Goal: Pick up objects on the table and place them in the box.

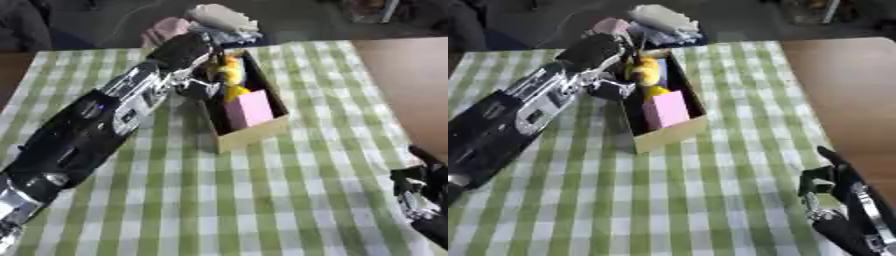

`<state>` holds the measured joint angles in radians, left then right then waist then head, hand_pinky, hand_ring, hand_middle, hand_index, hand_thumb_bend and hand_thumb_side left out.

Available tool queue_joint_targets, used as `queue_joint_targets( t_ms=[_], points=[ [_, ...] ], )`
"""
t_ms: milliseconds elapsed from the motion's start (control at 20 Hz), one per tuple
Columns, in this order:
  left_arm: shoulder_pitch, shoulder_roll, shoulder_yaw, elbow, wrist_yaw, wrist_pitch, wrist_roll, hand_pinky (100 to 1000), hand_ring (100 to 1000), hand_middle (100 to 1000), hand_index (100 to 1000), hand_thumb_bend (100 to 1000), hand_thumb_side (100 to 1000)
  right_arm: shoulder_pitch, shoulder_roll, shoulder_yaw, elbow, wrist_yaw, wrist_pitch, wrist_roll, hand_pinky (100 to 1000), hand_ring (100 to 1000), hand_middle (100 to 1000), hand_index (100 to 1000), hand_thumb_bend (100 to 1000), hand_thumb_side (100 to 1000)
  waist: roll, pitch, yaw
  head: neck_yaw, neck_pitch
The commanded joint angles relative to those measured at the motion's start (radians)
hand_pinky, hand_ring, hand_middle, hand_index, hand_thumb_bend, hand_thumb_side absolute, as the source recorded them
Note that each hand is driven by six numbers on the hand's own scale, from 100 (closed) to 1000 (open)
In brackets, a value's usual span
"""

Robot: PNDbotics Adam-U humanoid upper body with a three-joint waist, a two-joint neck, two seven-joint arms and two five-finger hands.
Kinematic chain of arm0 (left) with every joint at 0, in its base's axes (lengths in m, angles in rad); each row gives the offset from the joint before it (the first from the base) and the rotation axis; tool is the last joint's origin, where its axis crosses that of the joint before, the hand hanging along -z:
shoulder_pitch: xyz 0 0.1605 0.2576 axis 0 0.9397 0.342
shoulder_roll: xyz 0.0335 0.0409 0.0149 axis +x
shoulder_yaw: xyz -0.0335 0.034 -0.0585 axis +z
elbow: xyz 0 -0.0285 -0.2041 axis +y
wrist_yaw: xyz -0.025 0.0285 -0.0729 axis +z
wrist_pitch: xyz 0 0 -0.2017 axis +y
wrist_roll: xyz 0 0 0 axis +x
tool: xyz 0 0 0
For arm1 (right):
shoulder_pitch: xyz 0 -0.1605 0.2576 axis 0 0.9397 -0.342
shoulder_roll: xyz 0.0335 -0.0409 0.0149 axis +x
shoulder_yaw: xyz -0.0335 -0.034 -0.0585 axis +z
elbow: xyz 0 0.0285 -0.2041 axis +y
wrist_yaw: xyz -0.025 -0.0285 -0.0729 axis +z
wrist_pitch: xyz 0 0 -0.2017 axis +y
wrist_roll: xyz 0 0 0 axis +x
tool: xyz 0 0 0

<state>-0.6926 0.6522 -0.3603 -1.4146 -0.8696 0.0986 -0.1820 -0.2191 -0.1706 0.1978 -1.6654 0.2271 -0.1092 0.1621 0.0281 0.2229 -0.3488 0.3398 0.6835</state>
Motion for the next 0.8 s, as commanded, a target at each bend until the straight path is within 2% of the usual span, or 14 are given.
queue_joint_targets(
  t_ms=[50, 200, 250, 300, 350, 400, 450, 550, 650, 800],
  points=[
    [-0.006, 0.008, 0.004, 0.029, -0.023, -0.015, -0.028, 603, 454, 424, 567, 108, 190, -0.007, -0.002, -0.006, -0.011, -0.002, -0.001, 0.000, 659, 781, 594, 972, 100, 430, -0.008, -0.003, 0.001, -0.003, -0.016],
    [0.003, 0.012, 0.005, 0.035, -0.023, -0.052, -0.116, 701, 627, 652, 789, 319, 217, -0.008, -0.002, -0.007, -0.012, -0.001, -0.001, -0.001, 659, 781, 594, 972, 100, 431, -0.009, -0.002, 0.004, -0.006, -0.015],
    [0.007, 0.017, 0.009, 0.031, -0.026, -0.064, -0.154, 736, 688, 725, 836, 350, 278, -0.008, -0.002, -0.007, -0.012, -0.001, -0.001, 0.000, 659, 781, 594, 972, 100, 431, -0.009, -0.002, 0.005, -0.007, -0.016],
    [0.012, 0.021, 0.018, 0.023, -0.029, -0.071, -0.186, 748, 710, 751, 852, 350, 352, -0.007, -0.002, -0.008, -0.012, -0.001, -0.001, -0.001, 659, 781, 594, 972, 100, 431, -0.009, -0.003, 0.007, -0.008, -0.017],
    [0.016, 0.026, 0.030, 0.010, -0.026, -0.073, -0.208, 774, 747, 795, 881, 353, 507, -0.007, -0.002, -0.009, -0.012, -0.001, 0.000, -0.002, 659, 781, 594, 972, 100, 430, -0.009, -0.003, 0.009, -0.010, -0.018],
    [0.022, 0.031, 0.043, -0.009, -0.017, -0.071, -0.217, 779, 753, 804, 885, 353, 538, -0.006, -0.003, -0.010, -0.012, 0.000, 0.000, -0.002, 659, 781, 594, 972, 100, 431, -0.009, -0.003, 0.011, -0.011, -0.018],
    [0.028, 0.039, 0.056, -0.033, -0.004, -0.066, -0.220, 789, 763, 820, 892, 349, 624, -0.006, -0.003, -0.011, -0.011, 0.000, 0.000, -0.003, 659, 781, 594, 972, 100, 431, -0.009, -0.003, 0.014, -0.013, -0.018],
    [0.045, 0.063, 0.086, -0.103, 0.037, -0.050, -0.210, 792, 767, 824, 889, 315, 684, -0.006, -0.004, -0.013, -0.012, 0.001, 0.000, -0.004, 659, 781, 594, 972, 100, 434, -0.008, -0.004, 0.021, -0.018, -0.019],
    [0.068, 0.093, 0.119, -0.187, 0.086, -0.028, -0.197, 787, 760, 816, 879, 276, 664, -0.005, -0.005, -0.016, -0.012, 0.002, 0.000, -0.006, 659, 781, 594, 972, 100, 435, -0.007, -0.004, 0.028, -0.022, -0.019],
    [0.131, 0.141, 0.182, -0.331, 0.161, 0.005, -0.148, 768, 734, 791, 859, 192, 558, -0.007, -0.007, -0.021, -0.014, 0.005, -0.001, -0.009, 659, 781, 594, 971, 100, 442, -0.005, -0.004, 0.042, -0.030, -0.019]
  ],
)
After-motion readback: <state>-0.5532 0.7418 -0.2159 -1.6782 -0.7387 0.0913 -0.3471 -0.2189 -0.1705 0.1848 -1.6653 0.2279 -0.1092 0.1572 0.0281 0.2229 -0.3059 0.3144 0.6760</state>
